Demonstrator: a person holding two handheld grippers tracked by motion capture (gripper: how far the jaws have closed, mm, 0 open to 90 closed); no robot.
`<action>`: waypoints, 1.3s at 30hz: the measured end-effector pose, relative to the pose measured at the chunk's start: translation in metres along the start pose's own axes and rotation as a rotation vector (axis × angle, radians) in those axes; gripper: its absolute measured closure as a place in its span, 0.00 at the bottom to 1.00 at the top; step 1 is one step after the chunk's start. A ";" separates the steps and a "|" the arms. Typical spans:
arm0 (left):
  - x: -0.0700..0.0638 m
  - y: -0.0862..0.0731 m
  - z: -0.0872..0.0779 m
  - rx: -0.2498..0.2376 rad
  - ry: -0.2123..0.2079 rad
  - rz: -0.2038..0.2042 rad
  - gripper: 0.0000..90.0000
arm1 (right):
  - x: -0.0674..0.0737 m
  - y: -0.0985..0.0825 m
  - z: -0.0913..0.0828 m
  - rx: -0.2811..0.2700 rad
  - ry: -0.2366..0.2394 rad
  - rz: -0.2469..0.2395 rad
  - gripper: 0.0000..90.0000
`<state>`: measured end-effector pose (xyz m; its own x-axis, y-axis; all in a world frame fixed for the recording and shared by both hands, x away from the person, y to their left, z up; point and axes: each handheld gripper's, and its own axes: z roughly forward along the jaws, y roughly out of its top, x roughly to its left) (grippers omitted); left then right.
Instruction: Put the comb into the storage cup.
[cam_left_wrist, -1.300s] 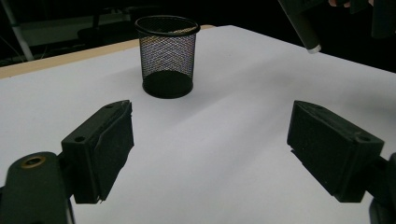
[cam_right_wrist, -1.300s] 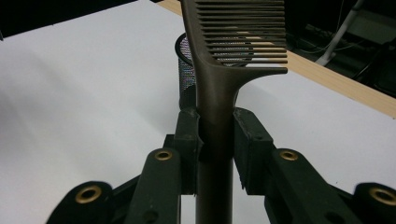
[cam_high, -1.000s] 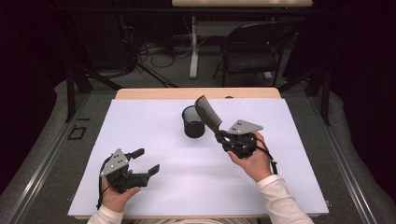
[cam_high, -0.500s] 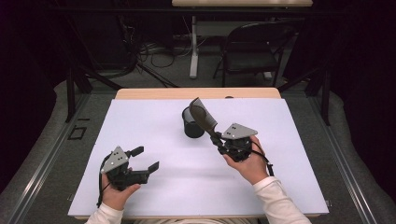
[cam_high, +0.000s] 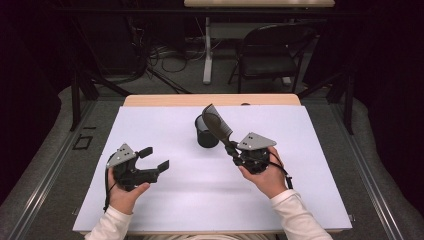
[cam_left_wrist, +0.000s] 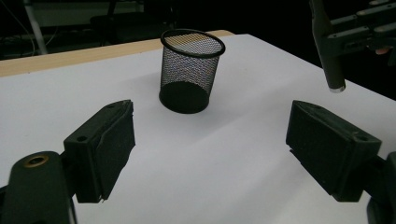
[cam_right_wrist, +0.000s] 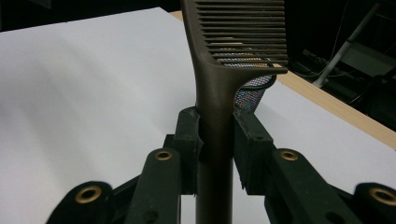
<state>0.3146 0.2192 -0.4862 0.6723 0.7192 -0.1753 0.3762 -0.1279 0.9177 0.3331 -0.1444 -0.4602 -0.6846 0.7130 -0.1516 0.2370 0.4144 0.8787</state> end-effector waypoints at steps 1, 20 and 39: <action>0.001 0.002 0.001 -0.001 0.000 -0.005 0.17 | 0.000 0.000 0.000 0.000 0.001 0.001 0.81; -0.005 0.057 0.011 -0.036 -0.038 -0.064 0.21 | 0.002 0.001 -0.001 -0.020 -0.014 -0.004 0.81; -0.024 0.084 0.035 -0.035 -0.136 -0.101 0.33 | 0.006 0.001 -0.003 -0.044 -0.031 -0.017 0.81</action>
<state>0.3524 0.1673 -0.4179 0.7132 0.6278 -0.3117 0.4250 -0.0337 0.9045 0.3274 -0.1415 -0.4590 -0.6664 0.7236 -0.1797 0.1945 0.4014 0.8950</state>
